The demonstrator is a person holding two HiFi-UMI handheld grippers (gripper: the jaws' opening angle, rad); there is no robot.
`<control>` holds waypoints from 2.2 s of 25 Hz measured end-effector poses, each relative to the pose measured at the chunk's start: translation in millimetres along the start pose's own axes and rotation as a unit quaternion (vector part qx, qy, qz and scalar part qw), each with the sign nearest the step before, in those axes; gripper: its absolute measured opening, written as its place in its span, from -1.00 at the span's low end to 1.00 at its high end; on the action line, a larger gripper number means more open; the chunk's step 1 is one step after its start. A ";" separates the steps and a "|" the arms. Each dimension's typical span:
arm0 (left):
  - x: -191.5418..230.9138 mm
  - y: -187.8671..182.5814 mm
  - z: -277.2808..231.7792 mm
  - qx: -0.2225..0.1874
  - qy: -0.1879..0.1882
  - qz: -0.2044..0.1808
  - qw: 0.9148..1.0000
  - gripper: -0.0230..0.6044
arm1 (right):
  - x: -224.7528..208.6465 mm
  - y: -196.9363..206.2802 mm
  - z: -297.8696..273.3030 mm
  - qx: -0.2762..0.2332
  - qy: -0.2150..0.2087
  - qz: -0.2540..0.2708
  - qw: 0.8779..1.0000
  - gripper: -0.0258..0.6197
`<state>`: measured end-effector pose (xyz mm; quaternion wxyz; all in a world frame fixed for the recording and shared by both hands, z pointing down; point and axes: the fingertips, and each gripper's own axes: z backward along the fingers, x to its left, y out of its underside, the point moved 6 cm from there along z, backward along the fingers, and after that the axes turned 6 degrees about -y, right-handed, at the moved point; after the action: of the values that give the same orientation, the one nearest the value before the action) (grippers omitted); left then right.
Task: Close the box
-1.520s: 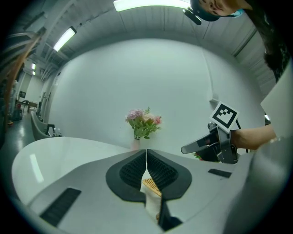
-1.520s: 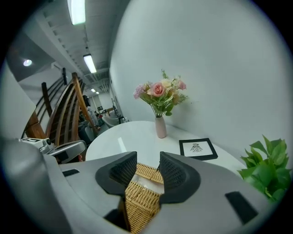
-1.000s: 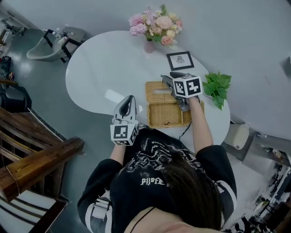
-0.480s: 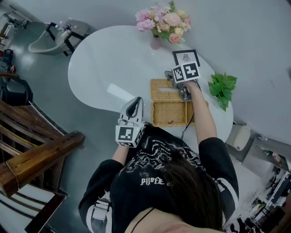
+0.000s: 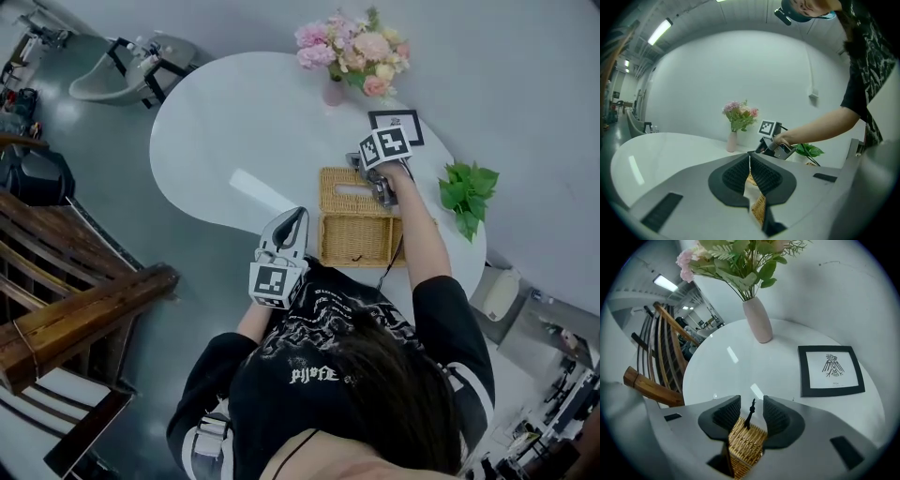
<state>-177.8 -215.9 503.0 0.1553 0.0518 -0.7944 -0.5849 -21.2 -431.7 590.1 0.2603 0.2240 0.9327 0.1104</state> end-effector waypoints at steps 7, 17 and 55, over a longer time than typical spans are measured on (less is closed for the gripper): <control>4.6 0.4 4.2 0.004 -0.010 -0.006 1.000 -0.85 | 0.7 4.3 -4.5 0.020 0.010 0.007 1.000 -0.80; 5.4 5.8 7.9 0.028 0.010 -0.002 1.000 -0.85 | 9.0 -6.0 8.6 -0.013 0.023 0.029 0.999 -0.81; -17.0 3.8 31.2 -0.016 0.008 0.021 1.000 -0.85 | 101.0 28.2 141.5 -0.205 0.066 0.153 0.965 -0.81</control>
<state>-170.9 -181.7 495.1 0.1752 0.0373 -0.7848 -0.5933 -12.5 -346.4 436.3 0.2185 0.2980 0.8601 0.3518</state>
